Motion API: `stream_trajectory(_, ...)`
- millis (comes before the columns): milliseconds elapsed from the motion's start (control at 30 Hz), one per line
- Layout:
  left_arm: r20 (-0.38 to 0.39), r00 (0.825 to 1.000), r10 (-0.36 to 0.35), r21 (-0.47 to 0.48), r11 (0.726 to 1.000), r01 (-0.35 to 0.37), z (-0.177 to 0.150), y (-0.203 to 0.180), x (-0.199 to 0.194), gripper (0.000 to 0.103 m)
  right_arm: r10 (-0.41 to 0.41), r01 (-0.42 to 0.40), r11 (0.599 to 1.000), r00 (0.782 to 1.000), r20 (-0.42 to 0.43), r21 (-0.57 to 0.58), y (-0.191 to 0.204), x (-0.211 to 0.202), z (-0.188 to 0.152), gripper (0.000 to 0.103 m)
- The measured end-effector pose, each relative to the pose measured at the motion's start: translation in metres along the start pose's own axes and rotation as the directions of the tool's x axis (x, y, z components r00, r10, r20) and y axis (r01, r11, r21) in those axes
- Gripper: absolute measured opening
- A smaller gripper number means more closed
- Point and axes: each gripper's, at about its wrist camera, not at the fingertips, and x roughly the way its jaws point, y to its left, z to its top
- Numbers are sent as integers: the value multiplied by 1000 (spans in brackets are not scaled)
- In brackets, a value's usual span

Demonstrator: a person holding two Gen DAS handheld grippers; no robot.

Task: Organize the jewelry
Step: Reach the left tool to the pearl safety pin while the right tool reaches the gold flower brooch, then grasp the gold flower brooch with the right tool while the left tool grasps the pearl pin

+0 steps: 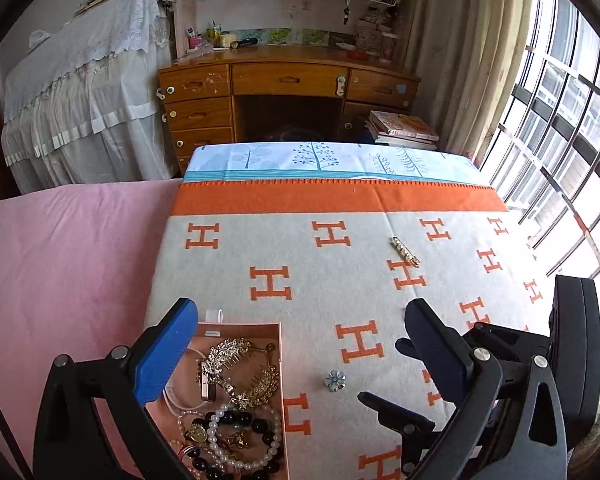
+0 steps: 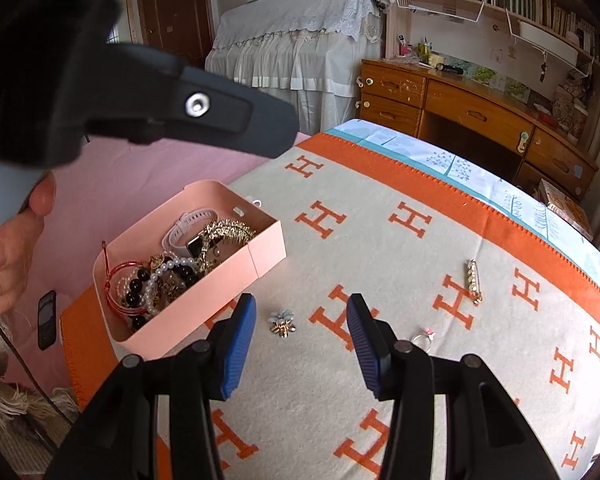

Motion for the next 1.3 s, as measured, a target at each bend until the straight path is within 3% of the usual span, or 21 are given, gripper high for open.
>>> stream_trajectory(300,-120,989,84,-55,994,-91,-3,21,65,102,24,-25,1000,996,-90,-10,3,48,-15,47)
stream_trajectory(467,-137,987,80,-77,993,-91,-5,30,76,102,7,-13,998,994,-107,-58,12,60,-19,47)
stream_trajectory(667,-139,988,73,-74,994,-84,-3,27,79,102,-8,-1,994,997,-82,-107,24,58,-20,20)
stream_trajectory(833,-142,988,64,-65,995,-73,-1,17,80,102,-52,43,992,996,-72,-121,30,50,-24,20)
stream_trajectory(1067,-140,989,35,-31,999,-40,4,-9,81,102,-69,69,998,997,-33,5,-3,7,-34,20)
stream_trajectory(1300,-155,988,-19,-12,1000,18,20,-48,93,102,-163,156,968,987,16,199,-70,-42,-44,20)
